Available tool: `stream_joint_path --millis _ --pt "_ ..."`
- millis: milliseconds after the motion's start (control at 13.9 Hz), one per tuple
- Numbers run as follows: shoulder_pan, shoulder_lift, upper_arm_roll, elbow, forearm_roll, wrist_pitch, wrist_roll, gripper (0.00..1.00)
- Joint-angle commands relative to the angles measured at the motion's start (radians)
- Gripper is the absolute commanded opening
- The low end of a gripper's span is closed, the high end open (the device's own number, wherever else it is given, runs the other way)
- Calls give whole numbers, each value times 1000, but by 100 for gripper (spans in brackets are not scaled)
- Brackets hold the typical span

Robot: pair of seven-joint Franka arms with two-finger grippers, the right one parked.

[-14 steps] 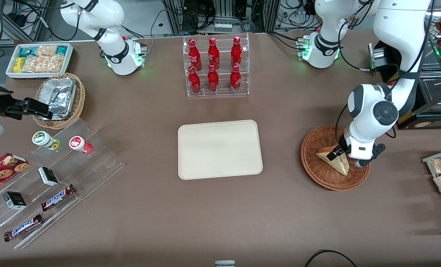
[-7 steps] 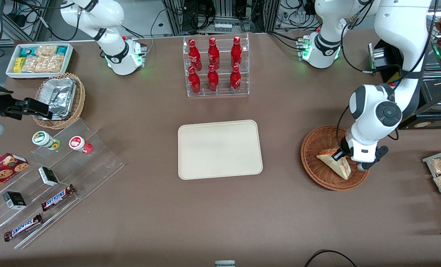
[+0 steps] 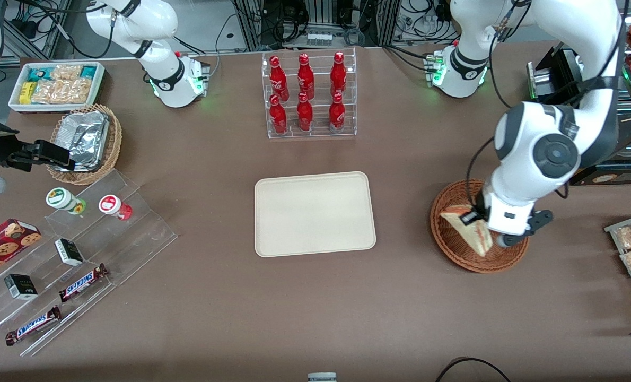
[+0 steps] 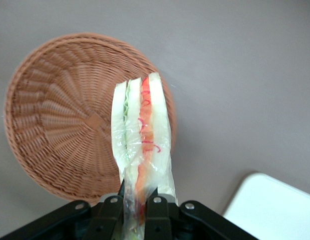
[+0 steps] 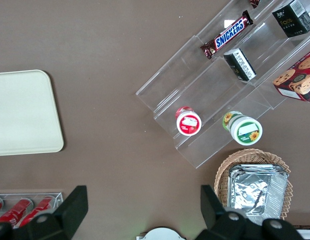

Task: Place sandwich from basket to tray
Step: 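Close the left gripper on the sandwich and lift it, then carry the sandwich over the cream tray and lower it onto the tray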

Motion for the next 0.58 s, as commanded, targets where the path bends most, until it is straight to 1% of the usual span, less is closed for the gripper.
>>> stream_joint_path --millis 0,288,504 --pt "-111 19 8 30 16 -20 -5 8" --pt "-283 94 8 94 15 -18 -20 8" --pt "-366 159 8 145 12 -13 -22 8"
